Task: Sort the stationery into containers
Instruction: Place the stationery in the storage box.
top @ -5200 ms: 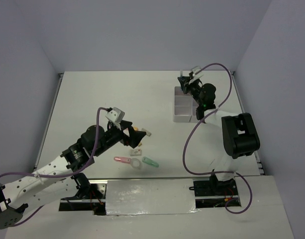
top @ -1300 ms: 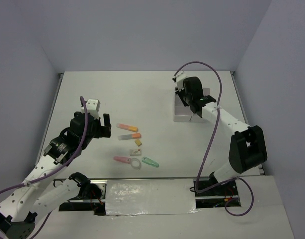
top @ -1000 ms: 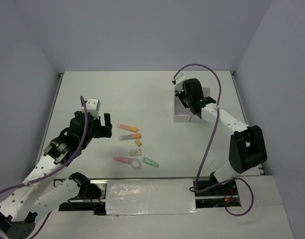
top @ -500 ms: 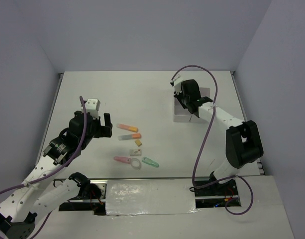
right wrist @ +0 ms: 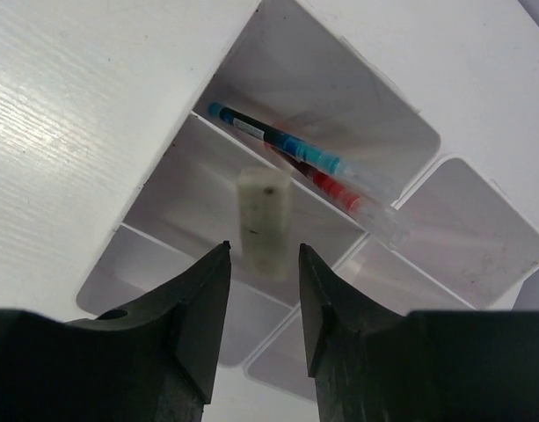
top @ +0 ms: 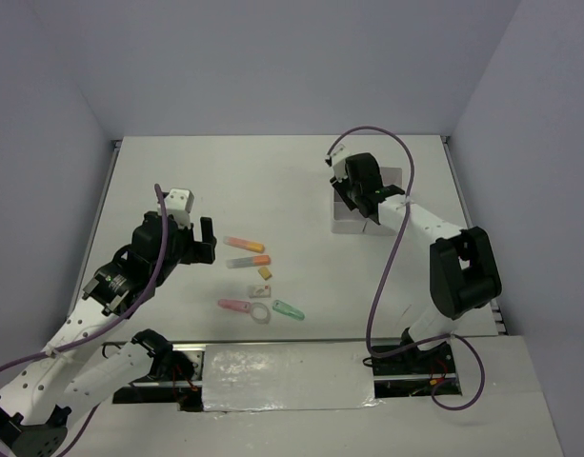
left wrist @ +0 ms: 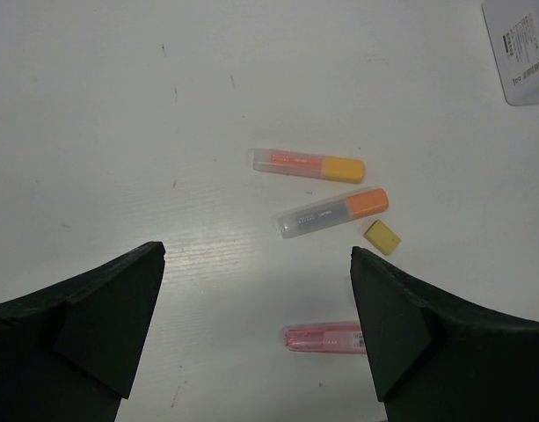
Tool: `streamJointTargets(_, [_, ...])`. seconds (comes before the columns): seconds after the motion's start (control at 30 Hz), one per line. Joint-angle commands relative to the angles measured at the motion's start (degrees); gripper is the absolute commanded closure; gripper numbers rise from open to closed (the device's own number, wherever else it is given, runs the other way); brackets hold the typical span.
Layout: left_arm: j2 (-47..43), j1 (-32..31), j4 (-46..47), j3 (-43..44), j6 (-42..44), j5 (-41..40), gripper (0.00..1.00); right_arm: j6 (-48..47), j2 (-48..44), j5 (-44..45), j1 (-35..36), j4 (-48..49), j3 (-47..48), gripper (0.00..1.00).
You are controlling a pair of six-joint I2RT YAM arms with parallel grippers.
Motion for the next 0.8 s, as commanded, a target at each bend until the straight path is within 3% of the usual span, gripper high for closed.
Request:
streamJointTargets(0.0, [-0.97,0.29,2.01,-0.25,0.94,0.61,0.01,-0.27,0.28,0.2,0.25,1.85,1.08,0.55])
streamJointTargets(0.27, [-0.97,0.29,2.1,-0.17,1.03,0.7,0.01,-0.18,-0.07,0.02,0.25,1.14,1.25,0.52])
streamJointTargets(0.4, [-1.06,0.29,2.02,-0.17,1.03,0.52,0.01,1.83,-3.57,-4.26,1.04,0.27,1.25,0.52])
streamJointTargets(0.47, [-1.06,0.29,1.93,-0.08,0.85,-0.09,0.01,3.77,-7.16,-4.46,4.36,0.26,1.08,0.51])
streamJointTargets(0.57, [-1.06,0.46,1.58,-0.08,0.42,-1.05,0.01,6.41,-11.3,-2.09,10.85,-0.17,0.9,0.41])
streamJointTargets(0.67, [-0.1,1.6,-0.43,0.44,-2.12,-8.93,0.01,10.79,-12.81,-4.88,15.35,-3.51,1.78,0.31])
streamJointTargets(0.77, [2.54,4.05,-3.51,1.85,-6.33,-15.54,0.01,20.97,-11.94,-9.11,17.03,-4.04,1.61,0.3])
